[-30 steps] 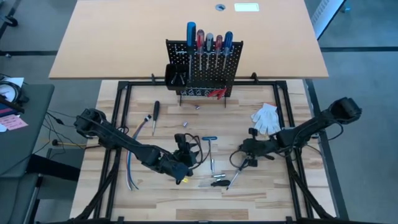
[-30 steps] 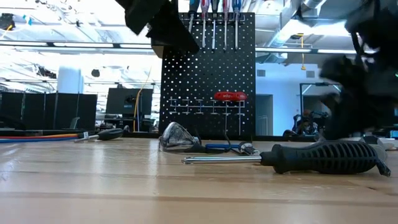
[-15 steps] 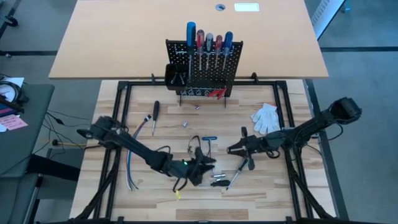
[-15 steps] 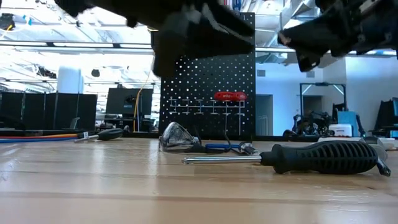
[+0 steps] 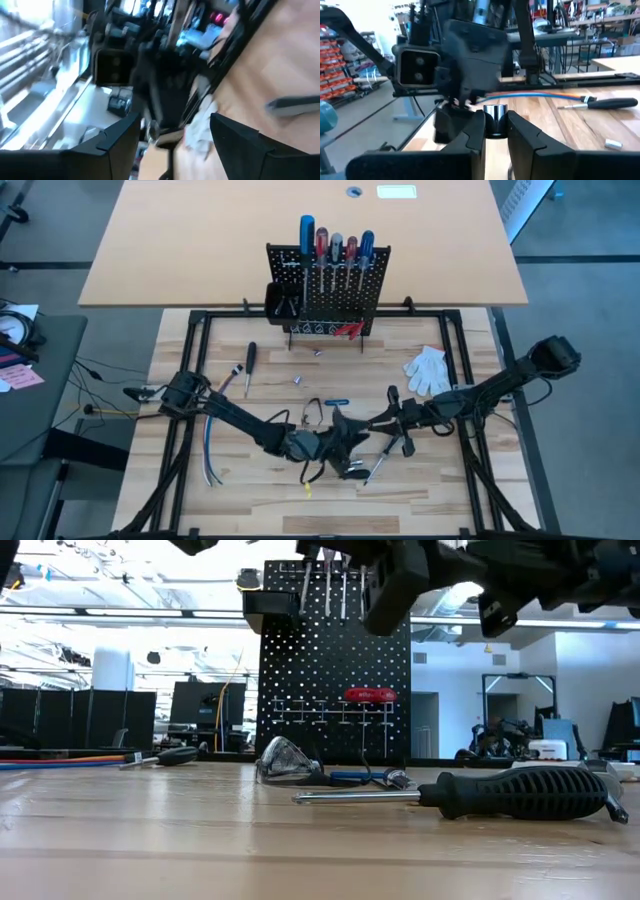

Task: Hang tools onto peg board
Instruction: Put the silver socket into the black bin on the black pegboard, then put the silver extension bar into the black bin on the black pegboard

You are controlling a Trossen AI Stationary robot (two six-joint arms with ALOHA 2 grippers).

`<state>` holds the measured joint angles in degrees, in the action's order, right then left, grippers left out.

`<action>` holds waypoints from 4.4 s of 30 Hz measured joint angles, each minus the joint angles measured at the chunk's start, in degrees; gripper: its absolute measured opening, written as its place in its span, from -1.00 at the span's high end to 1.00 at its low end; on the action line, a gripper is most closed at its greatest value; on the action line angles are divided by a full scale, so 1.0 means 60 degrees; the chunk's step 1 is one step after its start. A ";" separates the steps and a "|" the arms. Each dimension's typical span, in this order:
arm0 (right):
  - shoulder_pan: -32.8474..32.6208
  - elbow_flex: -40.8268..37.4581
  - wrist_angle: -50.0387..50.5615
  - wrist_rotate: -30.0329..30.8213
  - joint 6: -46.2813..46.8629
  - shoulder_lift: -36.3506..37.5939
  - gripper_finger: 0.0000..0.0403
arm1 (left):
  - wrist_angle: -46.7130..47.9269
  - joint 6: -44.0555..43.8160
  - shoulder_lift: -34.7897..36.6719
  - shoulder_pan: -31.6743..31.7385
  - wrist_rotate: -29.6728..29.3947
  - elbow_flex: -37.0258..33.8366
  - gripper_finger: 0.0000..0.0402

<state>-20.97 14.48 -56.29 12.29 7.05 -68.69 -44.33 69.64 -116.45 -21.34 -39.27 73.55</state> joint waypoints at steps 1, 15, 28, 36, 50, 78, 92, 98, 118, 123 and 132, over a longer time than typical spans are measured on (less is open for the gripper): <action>0.0000 0.0000 -0.0063 0.0000 0.0000 0.0004 0.72 | -0.0008 0.0047 -0.0002 0.0062 -0.0004 0.0048 -0.18; 0.0000 0.0000 -0.0241 0.0000 0.0000 0.0004 0.72 | -0.0009 -0.0069 0.0001 0.0309 0.0037 0.0096 0.17; -0.0006 0.0003 -0.0166 -0.0065 0.0118 0.0004 0.68 | -0.0004 -0.0297 0.0009 0.0213 0.0088 0.0096 0.56; 0.0120 0.0018 0.0041 -0.0110 0.0789 0.0006 0.17 | 0.0228 -0.1124 0.0027 -0.0138 -0.0291 0.0096 0.58; 0.0087 0.0007 0.2359 0.0830 0.0854 0.1642 -0.18 | 0.4540 -0.5173 0.0930 -0.1047 -0.2429 0.0052 0.58; 0.0011 0.0004 0.2990 0.0943 0.0849 0.2113 -0.14 | 0.9216 -1.1306 0.7821 0.6157 0.1114 -0.1197 0.58; 0.0011 0.0004 0.3062 0.0947 0.0844 0.2106 -0.14 | 0.9312 -1.1767 0.7535 0.6499 0.1141 -0.1198 0.33; 0.0011 0.0004 0.3055 0.0947 0.0843 0.2106 -0.14 | 0.9320 -1.1638 0.7535 0.6495 0.1137 -0.1194 0.19; -0.0007 0.0004 0.4620 0.0359 0.0365 0.1497 -0.14 | 1.1594 -1.0836 0.8990 0.2577 -0.0176 -0.0403 0.08; 0.0036 0.0455 0.4549 -0.0794 0.0073 -0.0106 -0.14 | 1.2534 -1.1887 0.8374 0.0810 -0.1597 -0.0509 0.08; -0.0095 0.2639 0.6175 -0.1570 0.0089 -0.2896 -0.14 | 1.2244 -1.4882 0.6610 -0.1246 -0.3189 -0.1900 0.08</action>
<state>-21.54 30.32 -19.24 2.87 7.58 -86.06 29.14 -19.65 -76.79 -28.82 -58.40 62.15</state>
